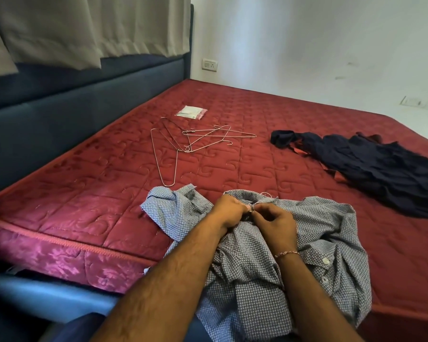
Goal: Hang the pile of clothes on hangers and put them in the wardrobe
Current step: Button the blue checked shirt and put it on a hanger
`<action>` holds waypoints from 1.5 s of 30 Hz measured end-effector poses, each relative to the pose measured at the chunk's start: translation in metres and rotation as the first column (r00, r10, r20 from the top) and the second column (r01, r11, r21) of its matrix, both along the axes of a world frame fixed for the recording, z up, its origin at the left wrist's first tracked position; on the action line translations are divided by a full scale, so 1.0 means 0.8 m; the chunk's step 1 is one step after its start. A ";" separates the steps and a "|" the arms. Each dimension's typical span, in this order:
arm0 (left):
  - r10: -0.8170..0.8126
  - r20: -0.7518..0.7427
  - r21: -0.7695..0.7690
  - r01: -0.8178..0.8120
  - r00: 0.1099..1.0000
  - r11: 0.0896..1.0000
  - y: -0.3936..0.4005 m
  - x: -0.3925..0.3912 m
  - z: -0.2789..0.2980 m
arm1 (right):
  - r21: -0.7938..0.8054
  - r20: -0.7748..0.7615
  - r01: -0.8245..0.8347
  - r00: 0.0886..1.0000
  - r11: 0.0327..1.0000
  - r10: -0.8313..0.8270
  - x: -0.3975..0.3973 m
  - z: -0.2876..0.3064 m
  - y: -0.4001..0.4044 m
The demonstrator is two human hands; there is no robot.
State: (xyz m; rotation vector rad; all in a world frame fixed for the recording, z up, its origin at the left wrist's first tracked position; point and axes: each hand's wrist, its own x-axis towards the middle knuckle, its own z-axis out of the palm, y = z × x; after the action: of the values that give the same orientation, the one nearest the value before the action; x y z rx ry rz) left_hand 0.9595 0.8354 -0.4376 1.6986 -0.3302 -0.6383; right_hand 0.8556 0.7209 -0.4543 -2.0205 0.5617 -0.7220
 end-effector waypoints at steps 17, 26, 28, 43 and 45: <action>-0.091 -0.052 -0.035 0.089 0.995 0.995 0.001 0.012 -0.003 | -0.197 0.009 0.029 1.000 0.980 -0.028 0.012 0.007 0.003; -0.046 0.380 0.048 0.030 0.924 0.998 0.004 -0.003 -0.016 | -0.214 0.004 0.063 0.998 0.975 -0.063 0.007 0.007 0.010; -0.070 0.450 0.009 0.074 0.890 0.997 0.007 -0.007 -0.013 | -0.185 0.028 0.060 0.998 0.981 -0.056 0.005 0.008 0.011; -0.373 0.618 0.211 0.311 0.692 0.927 0.018 0.018 -0.008 | -0.277 -0.073 0.071 0.993 0.958 -0.095 -0.002 0.002 0.013; -0.379 0.700 0.290 0.245 0.605 0.925 0.015 0.015 -0.012 | -0.340 -0.077 0.091 0.989 0.936 -0.124 -0.001 -0.001 0.017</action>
State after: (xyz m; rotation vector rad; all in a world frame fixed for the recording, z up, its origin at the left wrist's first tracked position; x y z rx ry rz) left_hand 0.9715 0.8477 -0.4474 2.0303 -1.2296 -0.1626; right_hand 0.8550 0.7343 -0.4555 -2.3661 0.6444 -0.8333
